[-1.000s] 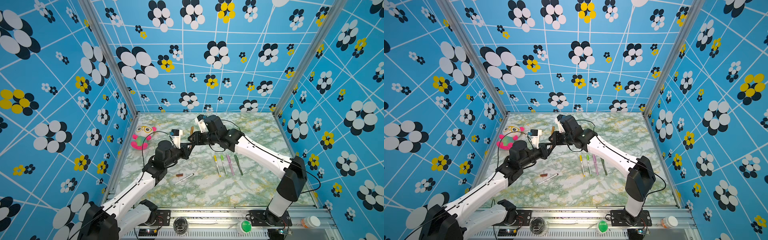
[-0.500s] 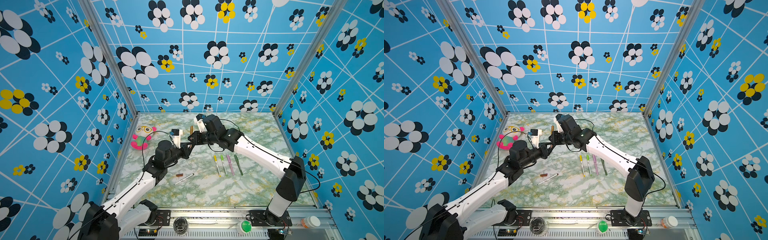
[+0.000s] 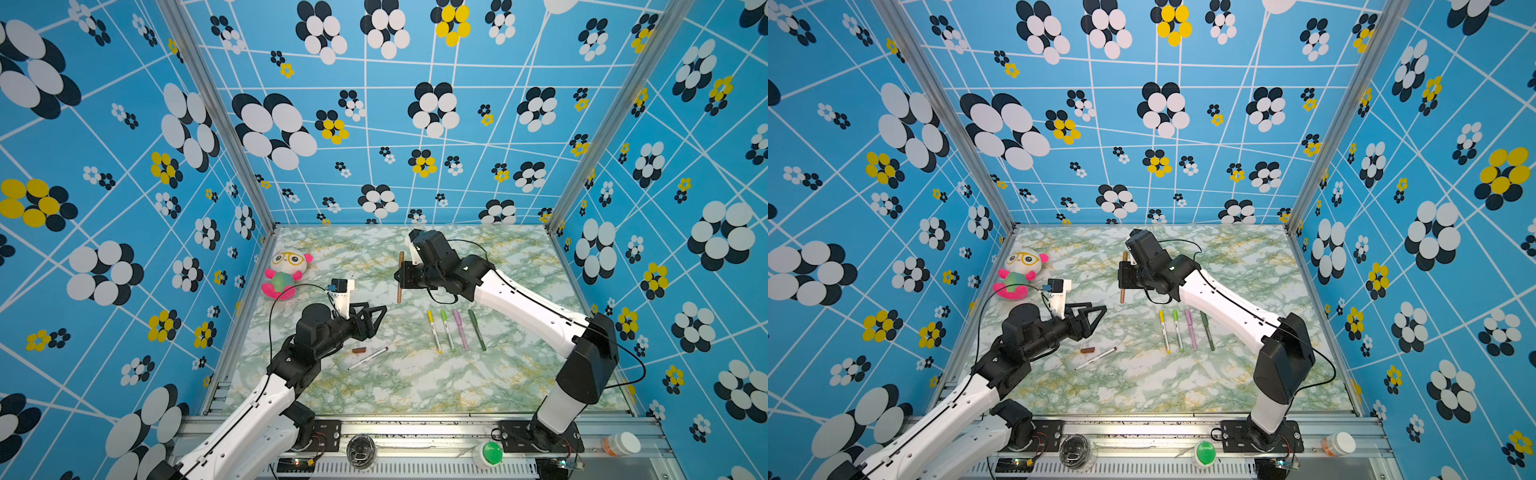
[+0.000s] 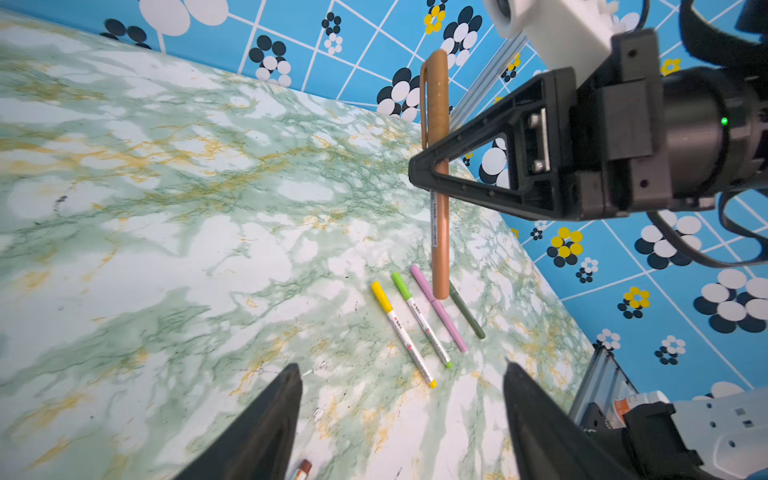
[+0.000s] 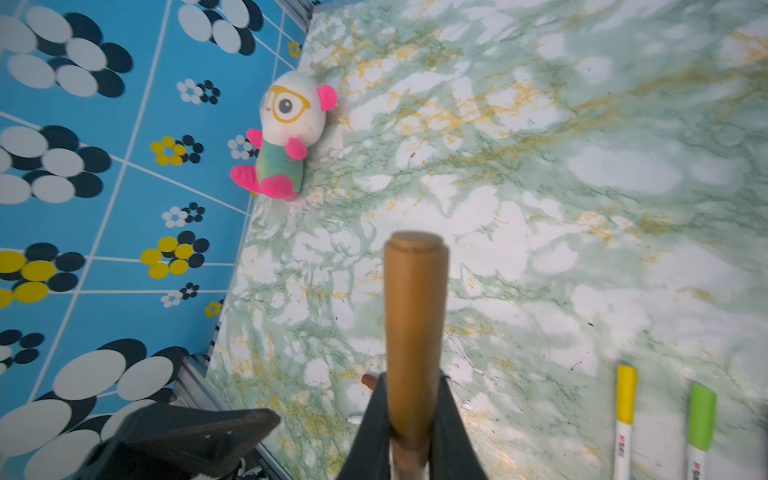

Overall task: Insert the pens into the pen caps
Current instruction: 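Carry the tan pen toward the markers while the left gripper opens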

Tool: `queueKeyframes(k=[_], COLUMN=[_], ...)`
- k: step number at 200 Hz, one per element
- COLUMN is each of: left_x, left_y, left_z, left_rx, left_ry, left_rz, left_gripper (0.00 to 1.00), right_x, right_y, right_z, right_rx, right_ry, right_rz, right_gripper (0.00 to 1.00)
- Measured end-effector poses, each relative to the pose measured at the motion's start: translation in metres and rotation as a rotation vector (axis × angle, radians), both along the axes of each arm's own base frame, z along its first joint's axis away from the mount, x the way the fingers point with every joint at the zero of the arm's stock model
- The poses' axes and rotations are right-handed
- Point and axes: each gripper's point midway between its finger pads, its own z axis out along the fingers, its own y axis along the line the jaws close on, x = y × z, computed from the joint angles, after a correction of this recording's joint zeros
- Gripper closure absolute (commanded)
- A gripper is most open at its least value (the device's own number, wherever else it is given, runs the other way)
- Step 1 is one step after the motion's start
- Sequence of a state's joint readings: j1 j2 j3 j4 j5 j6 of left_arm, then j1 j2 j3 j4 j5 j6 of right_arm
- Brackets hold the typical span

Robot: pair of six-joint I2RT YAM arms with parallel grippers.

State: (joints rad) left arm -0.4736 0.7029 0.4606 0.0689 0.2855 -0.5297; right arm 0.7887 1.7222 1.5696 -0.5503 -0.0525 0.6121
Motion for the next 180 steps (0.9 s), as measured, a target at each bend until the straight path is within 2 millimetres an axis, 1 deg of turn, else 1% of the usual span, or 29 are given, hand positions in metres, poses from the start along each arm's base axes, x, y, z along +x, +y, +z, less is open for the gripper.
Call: queueKeyframes(k=[18,40,61,77,97,115,138,151,180], left_x=[-0.004,-0.006,-0.004,-0.001,0.001,0.003,0.004,0.005,0.005], left_y=[0.009,0.019,0.025,0.028,0.029,0.029,0.029,0.03,0.03], left_z=[0.009,0.02,0.021,0.017,0.014,0.011,0.007,0.005,0.003], left_rx=[0.01,0.008,0.011,0.02,0.025,0.031,0.037,0.04,0.045], left_ry=[-0.049,-0.1,-0.109,-0.098,-0.088,-0.078,-0.064,-0.057,-0.048], left_rz=[0.031,0.077,0.109,0.125,0.13,0.134,0.137,0.139,0.139], left_gripper=[0.0,0.01,0.01,0.01,0.01,0.01,0.01,0.01,0.01], right_x=[-0.011,-0.028,-0.044,-0.055,-0.065,-0.068,-0.068,-0.069,-0.066], right_y=[-0.012,-0.029,-0.043,-0.047,-0.049,-0.048,-0.051,-0.052,-0.053], right_z=[-0.025,-0.058,-0.091,-0.114,-0.137,-0.154,-0.171,-0.177,-0.185], right_rx=[-0.075,-0.175,-0.261,-0.32,-0.378,-0.412,-0.447,-0.462,-0.485], right_ry=[0.057,0.136,0.209,0.258,0.306,0.334,0.36,0.37,0.373], right_rz=[0.007,0.02,0.032,0.052,0.075,0.085,0.084,0.082,0.075], right_gripper=[1.0,1.0,1.0,1.0,1.0,1.0,1.0,1.0,1.0])
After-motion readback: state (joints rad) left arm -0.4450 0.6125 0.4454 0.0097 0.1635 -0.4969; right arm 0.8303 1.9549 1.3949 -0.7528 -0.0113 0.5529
